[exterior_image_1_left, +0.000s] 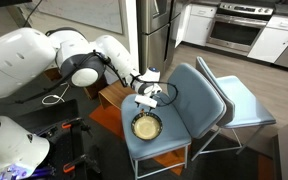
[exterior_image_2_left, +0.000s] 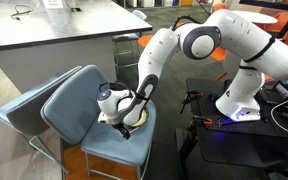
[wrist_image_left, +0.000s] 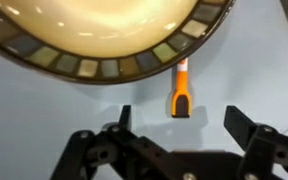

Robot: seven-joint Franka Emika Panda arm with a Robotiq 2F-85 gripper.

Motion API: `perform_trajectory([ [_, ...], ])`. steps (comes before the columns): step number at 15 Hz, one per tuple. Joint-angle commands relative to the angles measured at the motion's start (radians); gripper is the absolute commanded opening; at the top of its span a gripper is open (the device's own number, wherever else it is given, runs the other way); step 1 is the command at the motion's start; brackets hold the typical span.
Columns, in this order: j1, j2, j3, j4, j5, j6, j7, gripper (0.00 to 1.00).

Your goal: Put the marker in the bowl

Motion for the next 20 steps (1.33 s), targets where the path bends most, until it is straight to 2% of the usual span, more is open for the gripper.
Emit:
perform_trajectory([
  [1,-0.005,0.021,0.020,-0.011,0.012,-0.002,-0.011,1.00],
  [5,0.000,0.043,0.016,-0.004,0.011,0.012,0.007,1.00],
  [11,-0.023,0.045,0.024,-0.031,0.010,0.095,-0.004,0.94],
  [12,-0.028,0.040,0.030,-0.037,0.007,0.084,-0.020,0.99],
  [13,-0.009,0.047,0.014,-0.009,0.004,0.048,0.000,0.98],
  [20,-0.010,0.047,0.015,-0.009,0.004,0.048,0.000,0.98],
])
